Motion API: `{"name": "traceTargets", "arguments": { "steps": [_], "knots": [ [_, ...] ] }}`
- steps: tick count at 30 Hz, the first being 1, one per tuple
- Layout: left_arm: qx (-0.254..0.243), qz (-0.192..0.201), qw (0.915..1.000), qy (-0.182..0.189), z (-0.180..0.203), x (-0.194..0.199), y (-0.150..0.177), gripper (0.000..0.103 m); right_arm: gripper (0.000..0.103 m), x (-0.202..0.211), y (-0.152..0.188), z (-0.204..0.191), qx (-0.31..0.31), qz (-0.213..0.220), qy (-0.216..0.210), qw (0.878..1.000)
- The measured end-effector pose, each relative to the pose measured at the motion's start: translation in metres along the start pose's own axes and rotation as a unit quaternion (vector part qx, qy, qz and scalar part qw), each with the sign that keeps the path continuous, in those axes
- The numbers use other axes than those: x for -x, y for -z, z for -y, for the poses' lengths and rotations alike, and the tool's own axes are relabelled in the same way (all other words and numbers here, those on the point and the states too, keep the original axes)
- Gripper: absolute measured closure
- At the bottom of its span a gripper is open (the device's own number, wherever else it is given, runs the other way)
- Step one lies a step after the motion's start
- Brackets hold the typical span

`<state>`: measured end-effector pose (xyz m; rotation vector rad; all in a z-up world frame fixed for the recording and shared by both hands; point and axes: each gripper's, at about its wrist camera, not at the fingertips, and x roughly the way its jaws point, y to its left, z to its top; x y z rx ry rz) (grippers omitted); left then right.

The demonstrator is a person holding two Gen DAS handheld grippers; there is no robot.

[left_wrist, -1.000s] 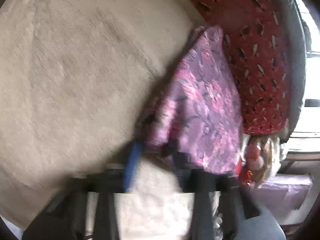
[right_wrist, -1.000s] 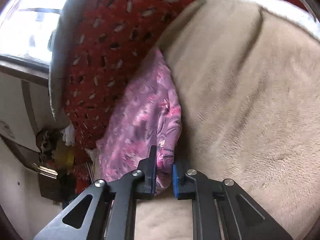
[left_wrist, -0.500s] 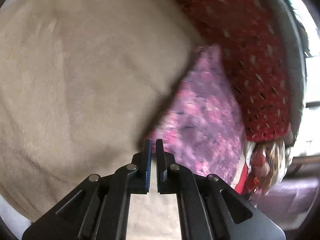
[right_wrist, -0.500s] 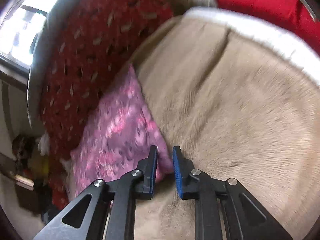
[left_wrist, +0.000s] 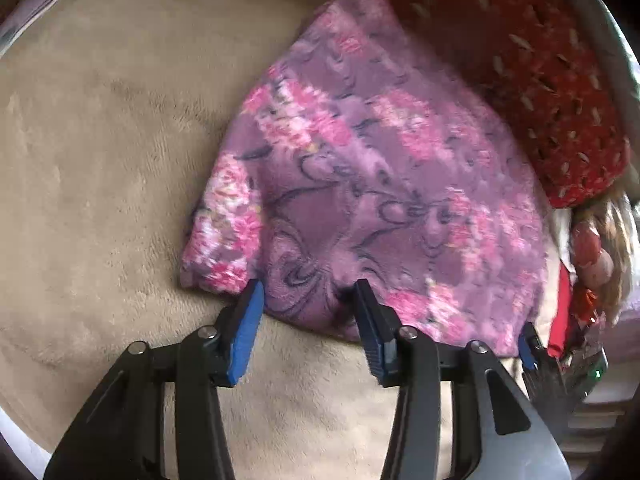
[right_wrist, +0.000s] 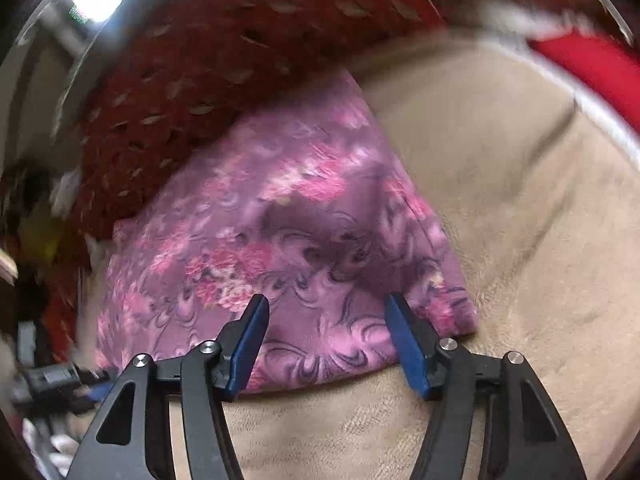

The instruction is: Fold small clothes

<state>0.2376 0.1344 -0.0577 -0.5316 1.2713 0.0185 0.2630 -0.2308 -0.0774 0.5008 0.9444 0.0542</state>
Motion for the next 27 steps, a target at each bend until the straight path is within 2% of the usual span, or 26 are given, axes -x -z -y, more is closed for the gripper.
{"name": "traceTargets", "arguments": {
  "steps": [1,2,3,5,7,9,10,11,12,13,14,15,17,19,20,21,23,24,26,27],
  "knots": [
    [-0.011,0.001,0.9998,0.014,0.005,0.006,-0.004,0.057,0.040,0.001,-0.003,-0.004,0.008,-0.011,0.006,1.000],
    [-0.019,0.010,0.9995,0.023,0.010,0.011,-0.008,0.057,0.040,0.006,-0.010,-0.006,0.009,-0.003,0.001,1.000],
    [-0.026,0.025,0.9990,0.025,0.015,0.018,-0.012,0.057,0.040,0.014,-0.019,-0.006,0.003,0.026,-0.014,1.000],
    [-0.051,0.066,0.9965,0.012,0.034,0.032,-0.024,0.055,0.039,0.024,-0.038,-0.007,-0.013,0.063,-0.027,0.998],
    [-0.070,0.088,0.9936,-0.017,0.047,0.032,-0.037,0.043,0.039,0.015,-0.056,-0.014,-0.010,0.070,-0.029,0.997],
    [-0.076,0.081,0.9926,-0.049,0.054,0.012,-0.052,0.039,0.039,-0.004,-0.064,-0.021,0.013,0.064,0.000,0.998],
    [-0.073,0.071,0.9931,-0.058,0.053,0.003,-0.054,0.039,0.039,-0.022,-0.064,-0.020,0.025,0.043,0.024,0.998],
    [-0.065,0.046,0.9944,-0.071,0.047,-0.017,-0.058,0.039,0.037,-0.042,-0.057,-0.011,0.030,0.003,0.045,0.999],
    [-0.058,0.028,0.9953,-0.072,0.041,-0.033,-0.059,0.038,0.033,-0.051,-0.051,-0.006,0.039,-0.001,0.043,0.998],
    [-0.061,0.037,0.9950,-0.070,0.042,-0.037,-0.059,0.034,0.027,-0.047,-0.046,-0.007,0.056,0.040,0.031,0.997],
    [-0.073,0.058,0.9935,-0.066,0.044,-0.034,-0.056,0.030,0.026,-0.048,-0.043,-0.007,0.058,0.038,0.024,0.997],
    [-0.083,0.058,0.9927,-0.065,0.047,-0.035,-0.054,0.024,0.026,-0.048,-0.042,-0.005,0.056,0.039,0.018,0.997],
    [-0.094,0.055,0.9914,-0.073,0.052,-0.036,-0.053,0.024,0.023,-0.048,-0.047,0.000,0.045,0.024,-0.004,0.999],
    [-0.083,0.055,0.9942,-0.041,0.054,-0.029,-0.057,0.024,0.025,-0.042,-0.058,0.003,0.034,0.001,-0.019,0.999],
    [-0.070,0.060,0.9956,-0.016,0.053,-0.023,-0.062,0.024,0.028,-0.032,-0.066,0.006,0.016,0.024,-0.017,0.999],
    [-0.062,0.065,0.9959,-0.007,0.052,-0.018,-0.066,0.024,0.024,-0.022,-0.072,0.009,0.001,0.056,-0.008,0.998],
    [-0.062,0.083,0.9944,-0.020,0.054,-0.014,-0.075,0.024,0.024,-0.017,-0.084,0.015,-0.024,0.092,0.013,0.995],
    [-0.069,0.086,0.9931,-0.039,0.056,-0.018,-0.080,0.024,0.024,-0.022,-0.088,0.018,-0.032,0.087,0.020,0.996],
    [-0.074,0.069,0.9920,-0.075,0.053,-0.035,-0.093,0.024,0.024,-0.051,-0.091,0.024,-0.042,0.036,0.059,0.997],
    [-0.073,0.056,0.9922,-0.084,0.049,-0.044,-0.098,0.024,0.024,-0.063,-0.090,0.023,-0.025,0.015,0.076,0.997]
  ]
}}
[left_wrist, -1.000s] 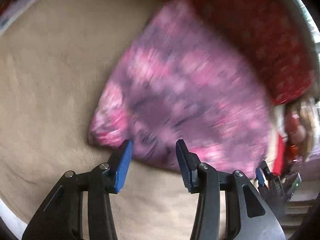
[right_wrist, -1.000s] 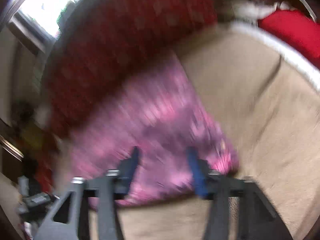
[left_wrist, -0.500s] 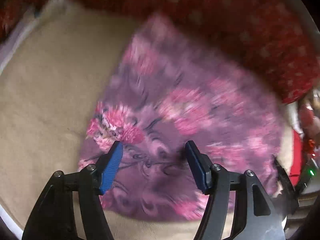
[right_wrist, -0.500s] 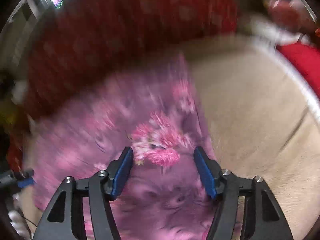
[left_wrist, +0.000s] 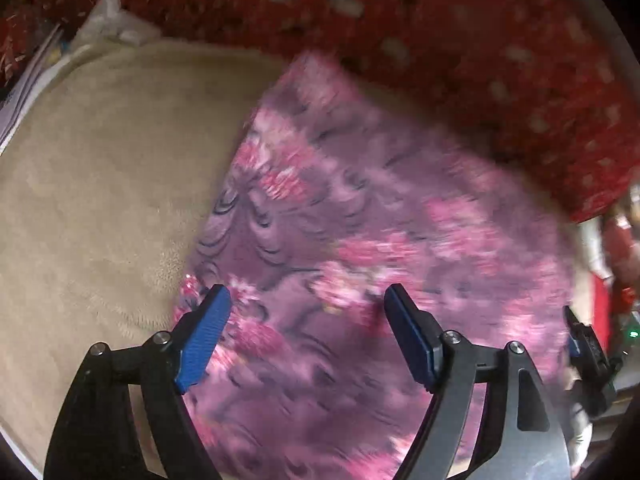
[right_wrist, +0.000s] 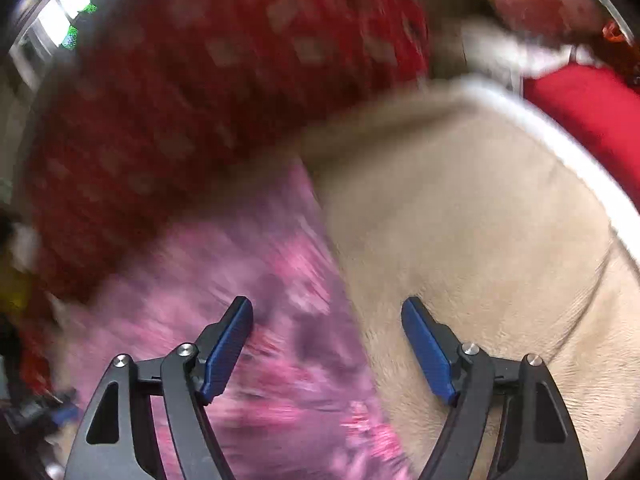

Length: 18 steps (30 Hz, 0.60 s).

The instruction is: Fold small clothes

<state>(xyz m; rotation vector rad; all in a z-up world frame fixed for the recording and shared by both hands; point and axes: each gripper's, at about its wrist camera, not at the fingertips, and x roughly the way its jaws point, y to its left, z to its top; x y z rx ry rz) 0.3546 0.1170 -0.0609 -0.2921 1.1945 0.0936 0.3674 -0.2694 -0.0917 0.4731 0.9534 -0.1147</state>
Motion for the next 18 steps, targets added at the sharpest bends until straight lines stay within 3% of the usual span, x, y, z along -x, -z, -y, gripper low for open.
{"name": "traceTargets", "arguments": {
  "steps": [2,4,5,7,10,13,15,18],
  "knots": [
    [-0.001,-0.004,1.0000,0.003,-0.002,-0.003,-0.003,0.024,0.024,0.002,0.002,-0.018,0.060,0.022,0.039,0.997],
    [0.004,0.003,0.9997,0.024,-0.003,0.006,-0.005,0.024,0.026,0.010,0.001,-0.025,0.063,0.022,0.055,0.996],
    [0.010,0.008,0.9993,0.037,-0.005,0.009,-0.006,0.024,0.026,0.015,0.001,-0.027,0.056,0.031,0.041,0.997],
    [0.012,0.000,0.9996,0.025,-0.008,0.001,-0.007,0.024,0.023,0.024,0.008,-0.026,0.044,0.053,0.016,0.997],
    [-0.007,0.000,1.0000,0.004,-0.003,0.002,-0.001,0.024,0.018,0.000,0.014,-0.033,0.076,0.010,0.037,0.996],
    [-0.010,0.004,0.9996,0.025,0.001,0.020,0.004,0.024,0.019,0.017,0.012,-0.041,0.073,0.014,0.049,0.996],
    [-0.005,0.021,0.9990,0.038,-0.006,0.036,0.014,0.024,0.019,0.034,0.019,-0.042,0.058,0.027,0.025,0.998],
    [0.007,0.034,0.9993,0.018,-0.018,0.036,0.028,0.023,0.016,0.049,0.040,-0.041,0.056,0.051,0.008,0.997]
  ]
}}
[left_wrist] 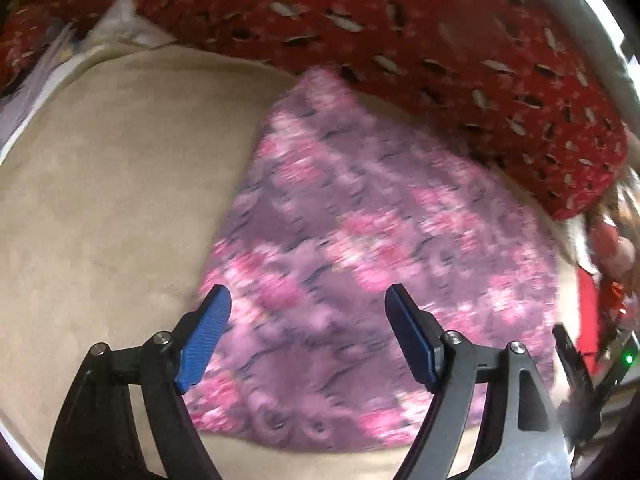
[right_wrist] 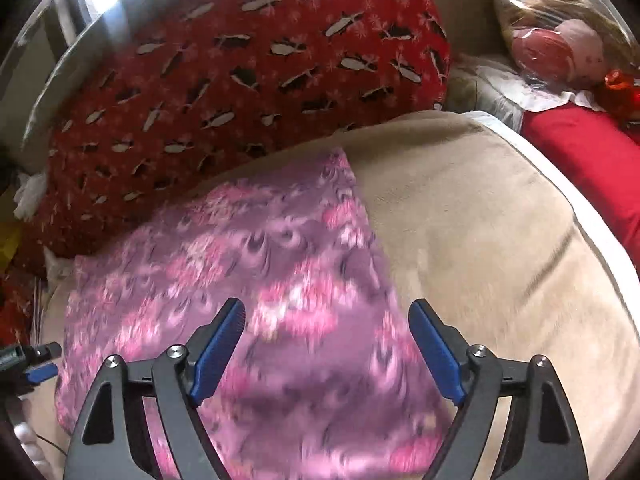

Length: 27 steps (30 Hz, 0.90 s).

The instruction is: Fold small clothes

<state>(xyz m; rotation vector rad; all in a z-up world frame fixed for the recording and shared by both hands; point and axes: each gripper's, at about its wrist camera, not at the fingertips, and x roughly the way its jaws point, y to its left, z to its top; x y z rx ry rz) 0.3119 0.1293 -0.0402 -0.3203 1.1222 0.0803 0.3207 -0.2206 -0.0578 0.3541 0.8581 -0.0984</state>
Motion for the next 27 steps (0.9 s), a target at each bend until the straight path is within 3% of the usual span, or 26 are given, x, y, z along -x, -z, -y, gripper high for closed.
{"name": "traceTargets", "arguments": {
  "steps": [2,4,6,9,11,15,17,19,21,24,26,27],
  "knots": [
    [-0.006,-0.052,0.9985,-0.016,-0.008,-0.023,0.008,0.024,0.014,-0.018,0.022,-0.003,0.028,-0.050,0.025,0.998],
    [-0.023,-0.040,0.9989,-0.011,-0.009,-0.014,0.010,0.024,0.015,-0.013,0.025,-0.012,0.063,-0.027,0.045,0.997],
    [-0.015,-0.033,0.9992,0.019,-0.014,0.003,0.005,0.024,0.015,-0.003,0.020,-0.016,0.050,-0.032,0.046,0.997],
    [0.026,-0.022,0.9984,0.046,-0.037,0.020,-0.016,0.024,0.015,0.018,0.016,-0.022,0.027,0.009,0.006,1.000],
    [0.059,-0.029,0.9970,0.041,-0.055,0.016,-0.031,0.024,0.015,0.018,0.014,-0.029,0.033,0.014,-0.002,0.999],
    [0.128,-0.081,0.9862,0.066,-0.082,-0.012,-0.052,0.024,0.012,-0.014,0.020,-0.038,0.093,-0.011,0.045,0.995],
    [0.143,-0.105,0.9811,0.078,-0.085,-0.028,-0.053,0.024,0.007,-0.020,0.028,-0.031,0.089,0.003,0.035,0.995],
    [0.140,-0.127,0.9777,0.092,-0.082,-0.037,-0.046,0.018,0.006,-0.019,0.029,-0.029,0.085,0.004,0.028,0.996],
    [0.120,-0.116,0.9818,0.090,-0.071,-0.032,-0.038,0.013,0.004,-0.019,0.030,-0.028,0.086,0.006,0.022,0.996],
    [0.093,-0.135,0.9770,0.137,-0.043,-0.042,-0.038,0.013,0.002,-0.019,0.031,-0.027,0.084,0.007,0.011,0.996],
    [0.060,-0.134,0.9830,0.110,-0.030,-0.042,-0.037,0.014,0.002,-0.019,0.032,-0.027,0.083,0.008,0.008,0.996],
    [0.048,-0.133,0.9848,0.101,-0.027,-0.043,-0.036,0.027,0.002,-0.019,0.032,-0.026,0.082,0.009,0.006,0.997]
  ]
}}
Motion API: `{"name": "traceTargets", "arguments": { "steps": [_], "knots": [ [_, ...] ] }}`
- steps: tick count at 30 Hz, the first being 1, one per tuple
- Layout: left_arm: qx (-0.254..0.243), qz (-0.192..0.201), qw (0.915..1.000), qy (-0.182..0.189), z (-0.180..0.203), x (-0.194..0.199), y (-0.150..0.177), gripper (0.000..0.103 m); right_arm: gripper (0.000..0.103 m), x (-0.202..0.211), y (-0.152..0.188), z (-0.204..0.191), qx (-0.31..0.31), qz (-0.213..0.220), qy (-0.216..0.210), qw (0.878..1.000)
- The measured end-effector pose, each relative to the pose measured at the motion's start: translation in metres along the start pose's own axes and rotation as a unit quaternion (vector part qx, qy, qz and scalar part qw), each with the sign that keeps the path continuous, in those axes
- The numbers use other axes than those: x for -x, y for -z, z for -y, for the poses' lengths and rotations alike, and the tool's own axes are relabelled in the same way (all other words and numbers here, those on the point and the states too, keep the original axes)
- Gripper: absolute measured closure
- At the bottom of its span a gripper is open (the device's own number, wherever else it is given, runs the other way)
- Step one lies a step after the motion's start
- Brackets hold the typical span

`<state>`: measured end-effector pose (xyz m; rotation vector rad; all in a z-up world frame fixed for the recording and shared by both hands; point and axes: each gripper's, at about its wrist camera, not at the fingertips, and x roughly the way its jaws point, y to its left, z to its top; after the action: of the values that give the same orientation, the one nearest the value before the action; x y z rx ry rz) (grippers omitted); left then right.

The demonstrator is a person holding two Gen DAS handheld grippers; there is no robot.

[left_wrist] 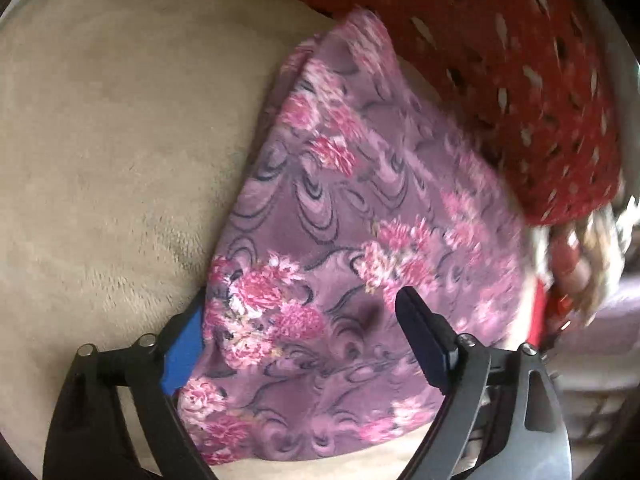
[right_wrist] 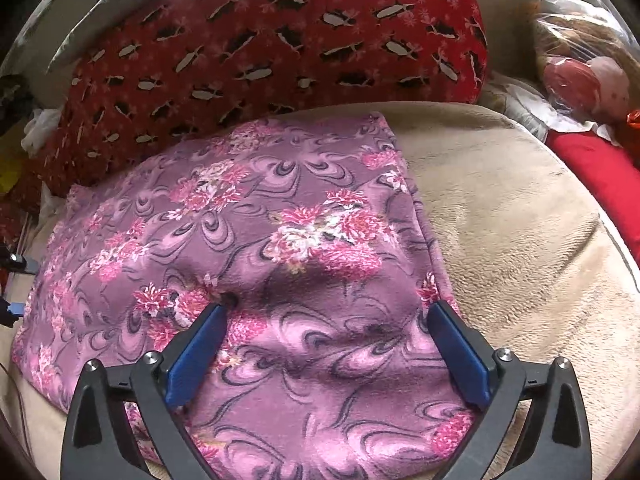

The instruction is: Fold small clothes

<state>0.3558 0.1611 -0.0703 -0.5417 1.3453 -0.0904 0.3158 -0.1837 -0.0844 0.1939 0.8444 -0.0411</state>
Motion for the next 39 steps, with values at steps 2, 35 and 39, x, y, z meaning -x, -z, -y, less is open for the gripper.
{"name": "traceTargets", "arguments": {
  "steps": [2,35,39],
  "knots": [
    [-0.012,0.006,0.9998,-0.016,0.002,0.001,0.002,0.048,0.002,0.000,0.000,0.002,-0.002,0.002,-0.004,1.000],
    [-0.087,-0.019,0.9916,0.094,0.229,0.004,0.063,0.088,0.000,0.013,-0.010,0.089,-0.041,-0.003,0.059,0.997],
    [-0.098,-0.048,0.9909,0.079,0.246,-0.038,0.075,0.087,0.000,0.014,-0.009,0.094,-0.049,0.003,0.048,0.998]
  ]
}}
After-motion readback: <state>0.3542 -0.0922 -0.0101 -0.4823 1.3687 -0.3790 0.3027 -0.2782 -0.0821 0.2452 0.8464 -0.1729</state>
